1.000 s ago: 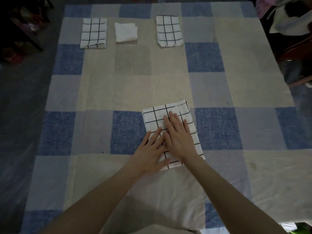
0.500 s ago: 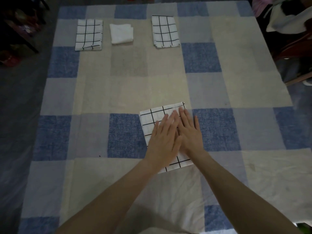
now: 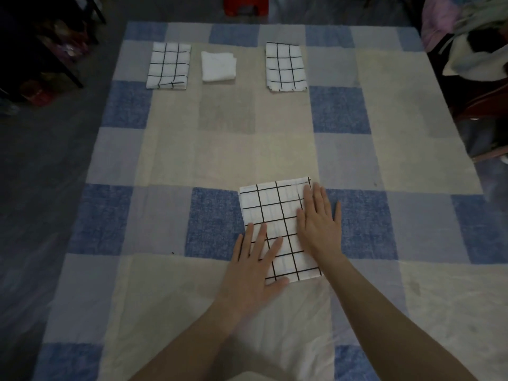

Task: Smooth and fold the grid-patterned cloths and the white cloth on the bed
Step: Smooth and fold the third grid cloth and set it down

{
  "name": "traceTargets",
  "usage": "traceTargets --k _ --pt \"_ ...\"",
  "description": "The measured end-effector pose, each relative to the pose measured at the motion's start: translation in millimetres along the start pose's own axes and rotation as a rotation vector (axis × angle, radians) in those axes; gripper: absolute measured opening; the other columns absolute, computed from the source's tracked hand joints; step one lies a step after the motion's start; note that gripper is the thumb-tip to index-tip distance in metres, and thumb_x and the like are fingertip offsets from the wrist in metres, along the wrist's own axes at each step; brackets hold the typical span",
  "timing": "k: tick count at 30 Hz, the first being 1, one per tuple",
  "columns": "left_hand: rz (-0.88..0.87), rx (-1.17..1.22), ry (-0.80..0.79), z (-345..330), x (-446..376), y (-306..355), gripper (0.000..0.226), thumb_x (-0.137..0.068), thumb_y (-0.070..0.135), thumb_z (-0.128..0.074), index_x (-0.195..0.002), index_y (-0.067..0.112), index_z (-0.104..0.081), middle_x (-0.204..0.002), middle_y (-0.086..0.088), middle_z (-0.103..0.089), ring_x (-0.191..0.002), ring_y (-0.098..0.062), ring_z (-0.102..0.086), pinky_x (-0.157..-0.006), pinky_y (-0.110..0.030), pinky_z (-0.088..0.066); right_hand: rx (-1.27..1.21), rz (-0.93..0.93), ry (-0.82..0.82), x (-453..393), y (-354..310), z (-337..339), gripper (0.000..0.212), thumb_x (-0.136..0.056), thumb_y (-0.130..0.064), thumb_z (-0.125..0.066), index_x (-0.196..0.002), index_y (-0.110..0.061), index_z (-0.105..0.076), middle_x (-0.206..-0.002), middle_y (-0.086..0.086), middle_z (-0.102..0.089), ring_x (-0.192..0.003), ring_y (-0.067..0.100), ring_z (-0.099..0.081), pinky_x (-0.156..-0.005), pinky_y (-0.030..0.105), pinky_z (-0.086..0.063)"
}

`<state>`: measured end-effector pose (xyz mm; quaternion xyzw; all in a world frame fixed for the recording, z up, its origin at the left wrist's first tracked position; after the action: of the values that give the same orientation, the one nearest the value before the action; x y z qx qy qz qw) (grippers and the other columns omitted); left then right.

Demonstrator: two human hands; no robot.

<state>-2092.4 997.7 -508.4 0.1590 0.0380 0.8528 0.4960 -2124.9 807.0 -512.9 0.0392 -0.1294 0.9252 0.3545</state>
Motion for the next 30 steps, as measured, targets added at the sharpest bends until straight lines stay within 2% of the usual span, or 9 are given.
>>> traceTargets --k 5,9,13,17,20,23,25,27,30 --pt "0.017 0.013 -0.011 -2.5 -0.2 -0.1 0.087 -0.085 0.079 -0.028 -0.155 0.03 -0.012 -0.162 -0.011 0.005 -0.147 -0.036 0.013 -0.116 -0.056 -0.007 -0.005 -0.13 0.088 19.5 16.7 19.2 0.053 -0.098 -0.031 -0.036 -0.149 -0.017 -0.028 -0.159 0.009 -0.019 -0.145 0.025 -0.018 -0.117 0.05 -0.013" --pt "0.03 0.032 -0.03 0.0 -1.4 3.7 0.093 -0.081 0.081 -0.033 -0.155 0.029 -0.011 -0.162 -0.012 0.007 -0.146 -0.036 0.018 -0.116 -0.058 -0.003 -0.108 -0.216 0.109 41.3 12.6 27.2 0.041 -0.088 -0.029 -0.055 -0.126 -0.015 -0.053 -0.136 0.011 -0.043 -0.126 0.03 -0.039 -0.101 0.049 -0.036" --pt "0.035 0.004 -0.099 2.9 -3.9 4.1 0.098 -0.077 0.084 -0.028 -0.152 0.033 0.01 -0.157 -0.009 0.029 -0.138 -0.033 0.037 -0.115 -0.054 0.014 -0.494 -0.384 0.051 33.1 12.1 34.4 0.032 -0.084 -0.028 -0.062 -0.112 -0.013 -0.057 -0.114 0.005 -0.053 -0.105 0.022 -0.05 -0.086 0.038 -0.044" --pt "0.04 0.018 -0.127 7.1 -4.2 4.6 0.1 -0.076 0.086 -0.029 -0.152 0.035 0.01 -0.156 -0.006 0.031 -0.138 -0.031 0.037 -0.116 -0.052 0.014 -0.71 -0.496 -0.078 18.9 13.9 41.6 0.039 -0.083 -0.032 -0.071 -0.108 -0.007 -0.056 -0.096 0.003 -0.056 -0.089 0.018 -0.053 -0.074 0.029 -0.04" --pt "0.048 0.071 -0.112 13.3 -5.9 0.9 0.087 -0.082 0.08 -0.031 -0.152 0.038 -0.002 -0.16 -0.001 0.021 -0.143 -0.028 0.028 -0.118 -0.049 0.008 -0.69 -0.524 -0.21 15.0 16.2 46.3 0.031 -0.082 -0.036 -0.072 -0.076 -0.008 -0.058 -0.066 0.002 -0.052 -0.065 0.019 -0.052 -0.058 0.029 -0.038" --pt "0.045 0.205 -0.109 20.8 -8.5 -5.7 0.074 -0.091 0.065 -0.039 -0.152 0.036 -0.012 -0.162 0.001 0.009 -0.147 -0.022 0.019 -0.12 -0.046 0.002 -0.71 -0.469 -0.215 18.5 11.8 54.7 0.021 -0.085 -0.028 -0.07 -0.075 -0.012 -0.061 -0.069 0.003 -0.059 -0.062 0.013 -0.054 -0.054 0.026 -0.04" --pt "0.148 0.453 0.006 28.5 -7.8 -14.4 0.071 -0.093 0.054 -0.049 -0.152 0.028 -0.019 -0.162 -0.001 -0.005 -0.148 -0.022 0.002 -0.12 -0.046 -0.008 -0.87 -0.382 -0.235 24.4 5.7 60.8 0.014 -0.087 -0.025 -0.067 -0.081 -0.012 -0.066 -0.079 0.003 -0.069 -0.07 0.014 -0.063 -0.065 0.028 -0.052" --pt "0.355 0.689 0.202 36.2 -2.8 -29.3 0.07 -0.091 0.048 -0.058 -0.149 0.021 -0.028 -0.155 -0.005 -0.025 -0.143 -0.024 -0.021 -0.116 -0.046 -0.022 -1.11 -0.311 -0.329 36.2 -2.7 70.7 0.017 -0.089 -0.023 -0.064 -0.099 -0.01 -0.071 -0.097 0.008 -0.074 -0.092 0.024 -0.07 -0.088 0.042 -0.054" --pt "0.586 1.005 0.272 50.6 0.3 -36.7 0.069 -0.088 0.049 -0.063 -0.144 0.02 -0.034 -0.125 0.003 -0.057 -0.112 -0.015 -0.054 -0.099 -0.042 -0.045 -1.3 -0.213 -0.424 54.6 -11.2 93.5 0.023 -0.094 -0.015 -0.056 -0.115 -0.01 -0.066 -0.111 0.009 -0.071 -0.107 0.025 -0.066 -0.094 0.042 -0.05"
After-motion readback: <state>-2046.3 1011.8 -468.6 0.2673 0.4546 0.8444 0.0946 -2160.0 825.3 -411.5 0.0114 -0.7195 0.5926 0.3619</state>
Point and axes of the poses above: each hand's wrist, its own x-axis away from the middle knuckle, its own z-axis out of the back of the hand, y = z × x, the point moved 4 cm from there along -x, towards the middle knuckle
